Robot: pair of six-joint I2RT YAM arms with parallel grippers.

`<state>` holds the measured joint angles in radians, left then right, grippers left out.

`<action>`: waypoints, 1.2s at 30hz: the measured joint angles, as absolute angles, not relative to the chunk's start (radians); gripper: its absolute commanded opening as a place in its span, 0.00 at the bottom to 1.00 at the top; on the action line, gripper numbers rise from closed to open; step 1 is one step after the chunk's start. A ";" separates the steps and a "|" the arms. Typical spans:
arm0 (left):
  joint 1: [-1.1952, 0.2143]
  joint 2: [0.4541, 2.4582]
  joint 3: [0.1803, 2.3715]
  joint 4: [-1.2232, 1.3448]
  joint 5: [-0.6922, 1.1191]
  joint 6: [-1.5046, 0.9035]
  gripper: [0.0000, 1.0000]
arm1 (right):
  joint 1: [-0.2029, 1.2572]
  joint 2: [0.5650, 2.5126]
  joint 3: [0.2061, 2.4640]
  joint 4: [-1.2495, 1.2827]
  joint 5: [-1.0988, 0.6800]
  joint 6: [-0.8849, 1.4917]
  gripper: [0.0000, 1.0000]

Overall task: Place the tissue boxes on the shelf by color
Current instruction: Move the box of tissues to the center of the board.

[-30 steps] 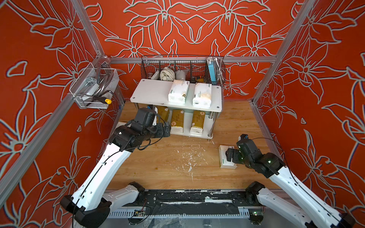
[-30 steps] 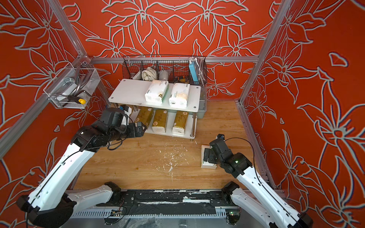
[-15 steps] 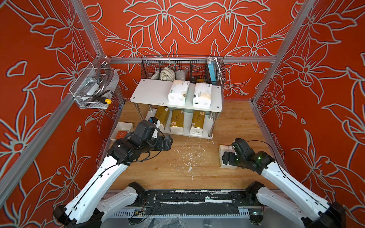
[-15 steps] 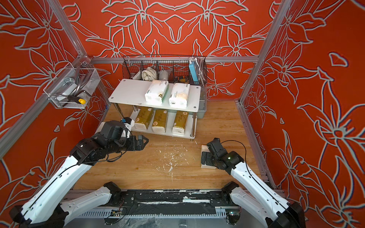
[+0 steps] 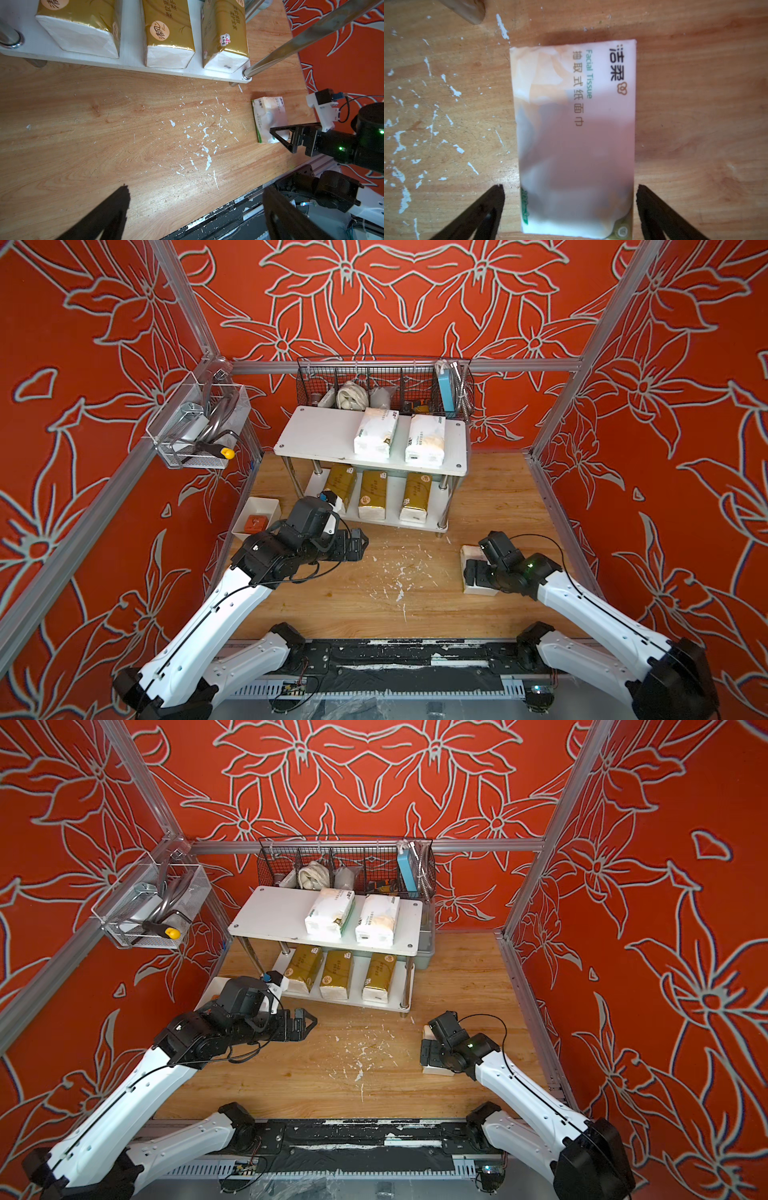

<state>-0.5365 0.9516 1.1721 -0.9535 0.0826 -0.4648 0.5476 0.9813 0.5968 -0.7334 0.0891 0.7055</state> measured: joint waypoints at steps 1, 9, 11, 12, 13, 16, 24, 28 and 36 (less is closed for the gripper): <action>-0.537 0.951 1.168 -0.952 0.084 -0.465 0.99 | 0.548 0.985 0.592 -0.731 0.091 0.707 0.99; -0.537 0.939 1.161 -0.950 0.085 -0.464 0.99 | 0.548 1.029 0.567 -0.692 0.092 0.714 0.99; -0.537 0.933 1.155 -0.949 0.085 -0.464 0.99 | 0.548 1.046 0.566 -0.676 0.082 0.714 0.97; -0.537 0.930 1.150 -0.948 0.085 -0.464 0.99 | 0.548 1.054 0.566 -0.668 0.073 0.714 0.96; -0.537 0.928 1.145 -0.948 0.085 -0.464 0.99 | 0.548 1.061 0.566 -0.661 0.064 0.714 0.95; -0.537 0.923 1.134 -0.948 0.084 -0.462 0.99 | 0.548 1.074 0.566 -0.642 0.039 0.716 0.92; -0.537 0.912 1.107 -0.940 0.080 -0.462 0.99 | 0.633 1.103 0.567 -0.587 0.017 0.782 0.88; -0.537 0.912 1.098 -0.939 0.075 -0.462 0.99 | 0.741 1.147 0.588 -0.564 0.036 0.836 0.88; -0.537 0.912 1.096 -0.936 0.060 -0.465 0.99 | 0.942 1.340 0.743 -0.523 0.052 0.950 0.89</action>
